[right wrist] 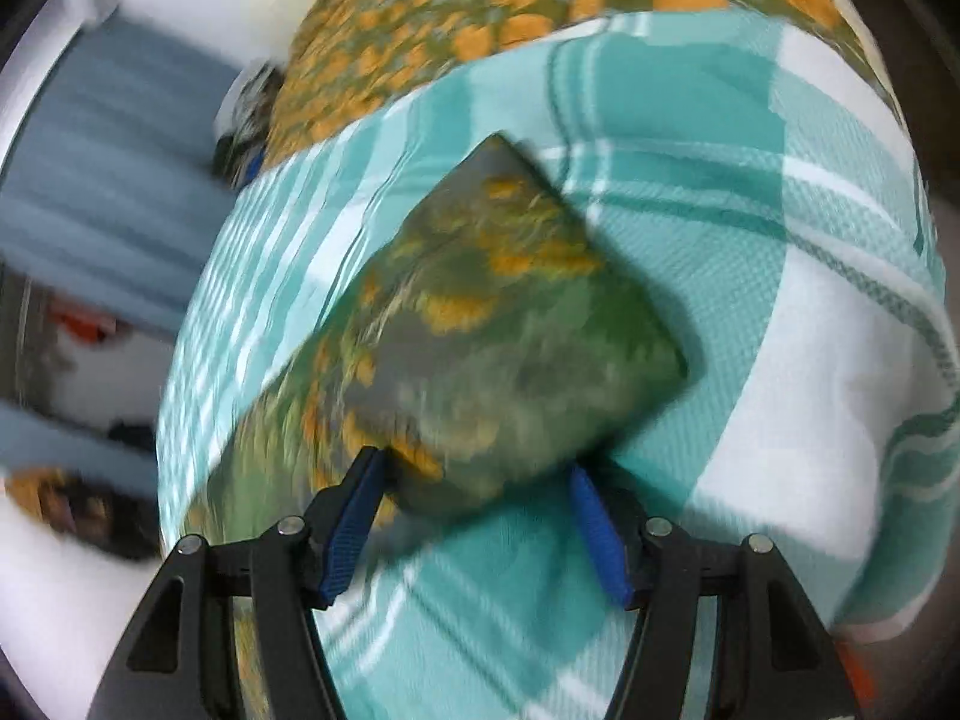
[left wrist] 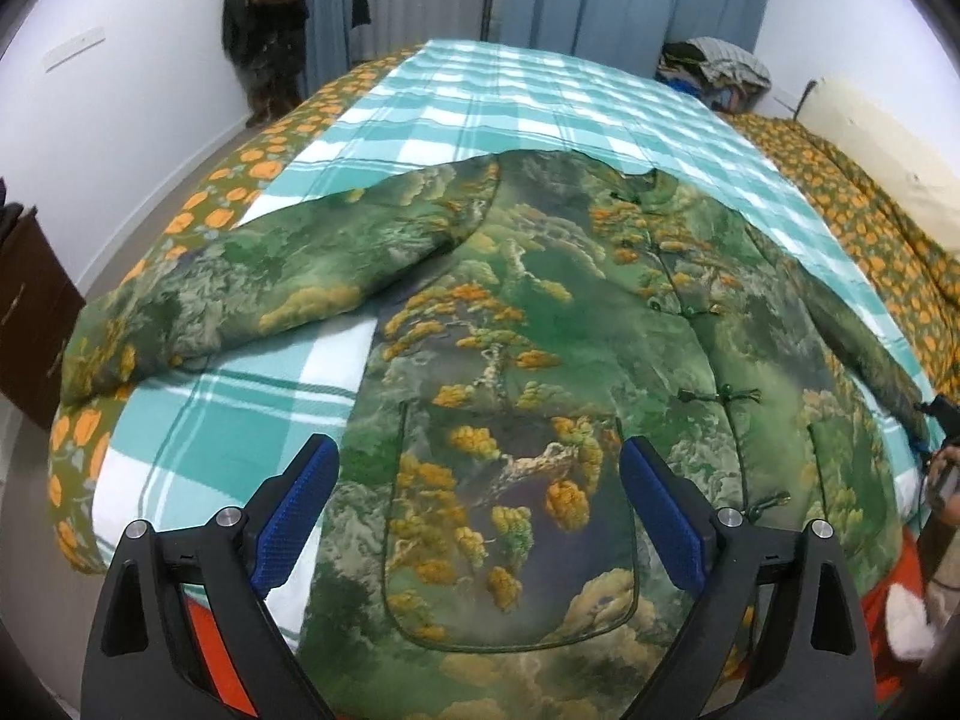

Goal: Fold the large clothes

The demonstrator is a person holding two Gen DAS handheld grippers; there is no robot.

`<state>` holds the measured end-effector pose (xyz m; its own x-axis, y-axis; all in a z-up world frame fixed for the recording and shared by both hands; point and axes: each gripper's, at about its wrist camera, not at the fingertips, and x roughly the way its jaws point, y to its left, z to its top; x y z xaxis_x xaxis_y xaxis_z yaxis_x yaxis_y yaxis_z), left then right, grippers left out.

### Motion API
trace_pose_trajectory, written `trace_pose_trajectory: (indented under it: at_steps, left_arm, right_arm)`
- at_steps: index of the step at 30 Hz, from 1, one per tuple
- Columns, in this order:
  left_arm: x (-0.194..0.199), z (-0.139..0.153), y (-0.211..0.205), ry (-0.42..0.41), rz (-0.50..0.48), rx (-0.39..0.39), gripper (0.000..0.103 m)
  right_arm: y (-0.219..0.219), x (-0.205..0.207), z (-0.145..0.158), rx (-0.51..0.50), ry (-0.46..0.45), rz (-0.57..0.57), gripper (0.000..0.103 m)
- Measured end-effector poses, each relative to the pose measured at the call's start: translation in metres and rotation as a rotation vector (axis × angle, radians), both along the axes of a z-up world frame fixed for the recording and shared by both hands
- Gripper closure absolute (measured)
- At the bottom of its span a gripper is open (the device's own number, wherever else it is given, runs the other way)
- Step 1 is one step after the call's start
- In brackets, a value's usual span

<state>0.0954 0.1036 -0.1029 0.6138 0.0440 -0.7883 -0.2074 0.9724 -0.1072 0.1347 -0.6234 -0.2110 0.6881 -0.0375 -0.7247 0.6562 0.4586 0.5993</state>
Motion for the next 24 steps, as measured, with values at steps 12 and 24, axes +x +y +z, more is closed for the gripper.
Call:
trace_pose_trajectory:
  at_steps: [12,24]
  left_arm:
    - [0.013,-0.009,-0.016,0.039,-0.021,-0.025,0.008]
    - [0.016,-0.017,-0.066,0.051,-0.143,-0.037,0.008]
  right_arm:
    - [0.171,0.023,0.15,-0.672,-0.132,0.491,0.092]
    - [0.391,0.008,0.109,-0.907,-0.146,1.04,0.093]
